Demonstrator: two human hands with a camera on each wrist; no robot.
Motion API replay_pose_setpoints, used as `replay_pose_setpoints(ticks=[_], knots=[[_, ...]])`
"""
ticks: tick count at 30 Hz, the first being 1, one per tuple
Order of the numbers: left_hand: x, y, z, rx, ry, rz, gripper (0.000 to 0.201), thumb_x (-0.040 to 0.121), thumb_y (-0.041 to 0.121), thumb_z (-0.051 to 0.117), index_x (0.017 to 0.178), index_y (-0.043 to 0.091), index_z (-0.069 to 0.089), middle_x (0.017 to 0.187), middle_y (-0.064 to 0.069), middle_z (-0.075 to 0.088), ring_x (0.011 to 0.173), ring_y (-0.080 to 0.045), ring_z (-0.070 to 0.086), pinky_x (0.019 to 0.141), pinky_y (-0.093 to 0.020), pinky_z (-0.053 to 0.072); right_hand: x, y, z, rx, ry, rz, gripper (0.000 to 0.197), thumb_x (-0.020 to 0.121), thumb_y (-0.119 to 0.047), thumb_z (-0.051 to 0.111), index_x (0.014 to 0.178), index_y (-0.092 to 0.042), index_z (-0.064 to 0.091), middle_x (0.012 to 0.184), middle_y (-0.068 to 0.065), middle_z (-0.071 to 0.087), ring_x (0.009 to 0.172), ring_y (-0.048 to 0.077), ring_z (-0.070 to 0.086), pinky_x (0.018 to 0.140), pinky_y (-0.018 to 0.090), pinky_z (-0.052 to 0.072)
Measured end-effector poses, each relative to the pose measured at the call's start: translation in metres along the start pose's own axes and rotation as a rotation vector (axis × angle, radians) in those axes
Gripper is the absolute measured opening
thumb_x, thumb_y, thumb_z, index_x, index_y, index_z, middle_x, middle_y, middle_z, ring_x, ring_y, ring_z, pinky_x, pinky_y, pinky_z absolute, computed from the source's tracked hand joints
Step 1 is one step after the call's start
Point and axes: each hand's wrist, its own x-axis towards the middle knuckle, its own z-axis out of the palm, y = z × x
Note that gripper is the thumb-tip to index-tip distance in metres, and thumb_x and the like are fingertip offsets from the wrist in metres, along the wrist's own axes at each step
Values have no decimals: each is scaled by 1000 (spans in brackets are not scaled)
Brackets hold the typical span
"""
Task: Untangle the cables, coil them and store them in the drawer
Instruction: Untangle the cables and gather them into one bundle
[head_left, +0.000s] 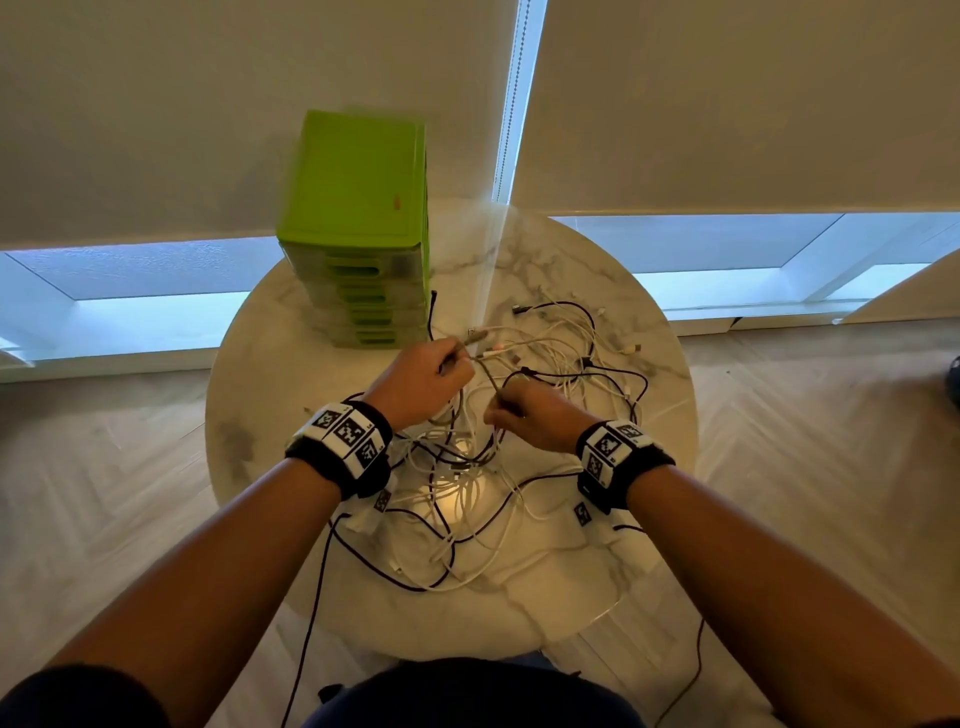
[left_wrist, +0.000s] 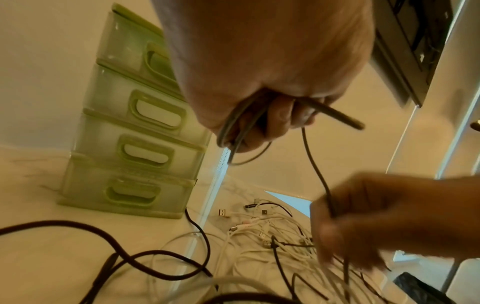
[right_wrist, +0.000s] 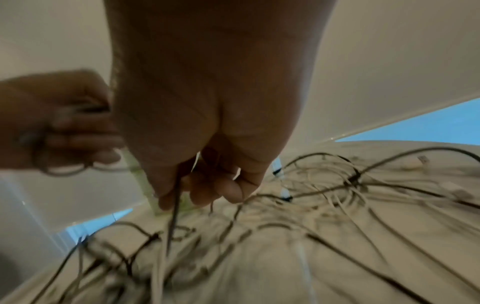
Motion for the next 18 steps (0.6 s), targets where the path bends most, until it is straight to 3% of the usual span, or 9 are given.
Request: replay_pose_setpoints(ticks=[3,7,10,12,14,16,18], knots=[[-4,6,-6,-73,89,-13,21,104,17,51,85,10,56,67,1,45,53,-5,36,52,-20,33,-11,9,26,80,-159,58,23,102,-30,56,105,-11,70,89,-7,66,76,2,58,72,15,44],[-18,9,-10,-127,182,-8,34,103,10,49,73,23,46,61,5,38,49,-4,35,47,-16,30,-16,16,45,150,-159,116,16,101,-29,58,104,-16,68,91,-8,68,81,5,62,79,21,49],[-23,8,-13,-129,221,-39,36,103,9,50,70,21,43,61,5,37,49,-4,35,47,-15,30,-14,14,41,128,-116,78,9,99,-21,60,101,-15,66,89,-11,67,78,-2,60,75,19,45],[-20,0,-18,-61,197,-63,30,100,14,52,72,17,45,62,3,38,52,-6,35,49,-17,30,-14,12,33,203,64,104,7,101,-19,58,100,-15,63,92,-4,72,77,4,64,73,23,52],[-17,-12,-23,26,109,-81,26,95,26,54,75,11,47,66,0,41,58,-9,35,56,-25,33,-14,12,29,284,217,140,6,102,-18,56,99,-14,59,92,1,73,78,13,68,71,25,56],[-19,-23,-23,109,45,-101,26,89,33,55,76,11,51,68,-2,47,63,-15,40,60,-32,37,-15,15,29,249,216,161,4,102,-18,53,98,-18,54,89,0,70,76,19,67,71,31,58],[-22,-29,-20,140,35,-165,20,91,29,57,80,12,54,69,-5,53,64,-18,44,60,-33,40,-18,19,33,99,150,162,2,100,-19,52,97,-19,52,87,2,68,74,24,64,71,44,56]])
